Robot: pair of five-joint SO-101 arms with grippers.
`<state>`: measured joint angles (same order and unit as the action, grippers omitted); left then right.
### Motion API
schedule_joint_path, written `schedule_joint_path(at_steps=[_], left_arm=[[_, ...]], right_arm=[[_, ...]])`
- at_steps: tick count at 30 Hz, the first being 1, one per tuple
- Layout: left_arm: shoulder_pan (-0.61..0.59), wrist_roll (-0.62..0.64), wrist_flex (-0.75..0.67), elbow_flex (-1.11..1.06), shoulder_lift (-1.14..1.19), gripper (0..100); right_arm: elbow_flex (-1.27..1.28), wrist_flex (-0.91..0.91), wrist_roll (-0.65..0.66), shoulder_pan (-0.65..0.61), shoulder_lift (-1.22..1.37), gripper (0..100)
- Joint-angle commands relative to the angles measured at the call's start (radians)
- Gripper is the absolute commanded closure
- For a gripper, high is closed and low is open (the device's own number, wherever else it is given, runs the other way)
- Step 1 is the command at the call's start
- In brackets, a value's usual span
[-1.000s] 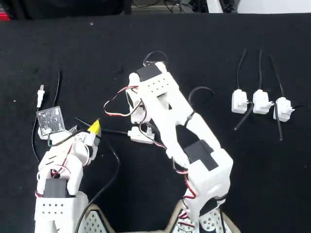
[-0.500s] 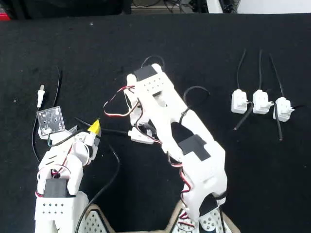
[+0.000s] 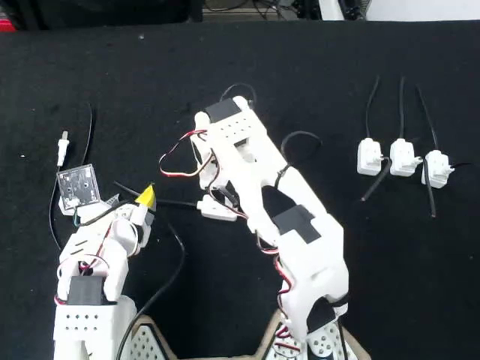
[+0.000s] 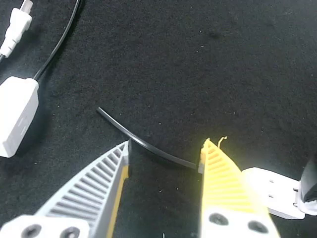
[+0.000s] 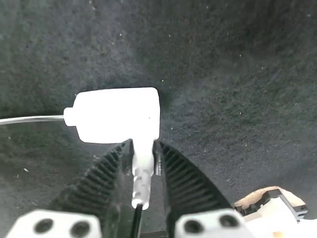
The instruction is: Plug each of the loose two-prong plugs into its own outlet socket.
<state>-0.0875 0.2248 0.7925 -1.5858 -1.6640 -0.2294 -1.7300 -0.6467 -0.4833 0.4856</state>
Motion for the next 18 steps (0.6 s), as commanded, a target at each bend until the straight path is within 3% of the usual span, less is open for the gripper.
schedule_joint_path(at_steps=[1,9,18], left_arm=[[0.013,0.0,-0.015,0.016,-0.008,77],[0.013,0.0,-0.015,0.016,-0.008,77],[0.013,0.0,-0.015,0.016,-0.008,77]], right_arm=[[0.005,-0.008,-0.006,0.02,-0.015,98.8],[0.087,0.071,0.0,0.015,-0.021,98.8],[0.09,0.132,0.173,0.014,-0.025,98.8]])
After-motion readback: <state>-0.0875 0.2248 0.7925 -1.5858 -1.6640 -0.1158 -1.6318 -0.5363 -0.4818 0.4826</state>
